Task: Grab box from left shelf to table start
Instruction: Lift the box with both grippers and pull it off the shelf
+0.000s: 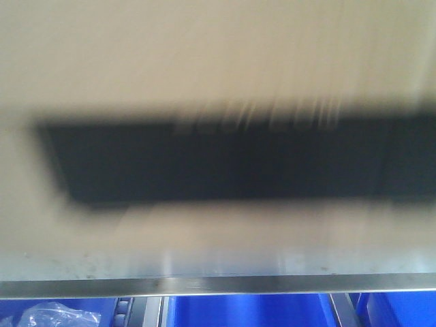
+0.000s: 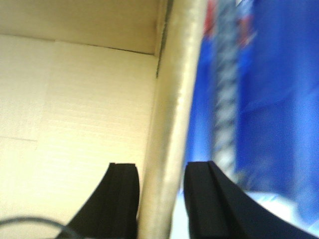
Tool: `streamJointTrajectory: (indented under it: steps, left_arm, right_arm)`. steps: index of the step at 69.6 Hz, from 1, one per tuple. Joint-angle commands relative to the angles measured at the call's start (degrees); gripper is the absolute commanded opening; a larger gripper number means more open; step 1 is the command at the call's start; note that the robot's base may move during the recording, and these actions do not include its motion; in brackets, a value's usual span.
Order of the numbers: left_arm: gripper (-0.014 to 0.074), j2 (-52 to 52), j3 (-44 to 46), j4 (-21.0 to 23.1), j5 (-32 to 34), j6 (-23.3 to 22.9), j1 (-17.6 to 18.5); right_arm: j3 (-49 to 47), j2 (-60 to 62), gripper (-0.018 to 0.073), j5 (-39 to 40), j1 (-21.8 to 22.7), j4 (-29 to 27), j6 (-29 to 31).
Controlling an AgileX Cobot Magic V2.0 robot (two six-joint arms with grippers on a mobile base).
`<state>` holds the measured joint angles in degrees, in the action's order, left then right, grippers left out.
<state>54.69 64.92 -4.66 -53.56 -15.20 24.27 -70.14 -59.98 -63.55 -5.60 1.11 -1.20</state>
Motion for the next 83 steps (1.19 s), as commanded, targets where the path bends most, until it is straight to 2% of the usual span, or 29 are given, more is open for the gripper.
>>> streamJointTrajectory:
  steps: [1, 13, 29, 49, 60, 83]
  left_arm:
    - [-0.0097, -4.8, -1.5, 5.9, 8.9, -0.2, 1.3]
    - [-0.0097, -10.6, -6.6, 5.9, 10.1, -0.2, 1.3]
    - [-0.0096, -15.3, -7.3, 6.5, 12.6, 0.1, 1.3]
    - [-0.0096, -17.4, -7.0, 7.5, 19.6, 0.5, 1.3]
    - [-0.0096, -17.4, -7.0, 10.4, 23.4, 4.9, 1.3]
    - [-0.0096, -17.4, -7.0, 10.8, 25.9, 4.9, 1.3]
  right_arm:
    - [3.5, 5.2, 0.0056, 7.4, -0.5, -1.6, -1.9]
    - [11.3, 13.6, 0.0056, 10.1, -0.5, -1.9, -1.9]
    - [12.0, 20.9, 0.0056, 13.0, -0.5, -2.7, -1.9]
    - [11.8, 23.7, 0.0056, 20.4, -0.5, -5.4, -1.9]
    - [11.8, 23.7, 0.0056, 25.7, -0.5, -5.8, -1.9]
    - [11.8, 23.7, 0.0056, 29.8, -0.5, -5.8, -1.9]
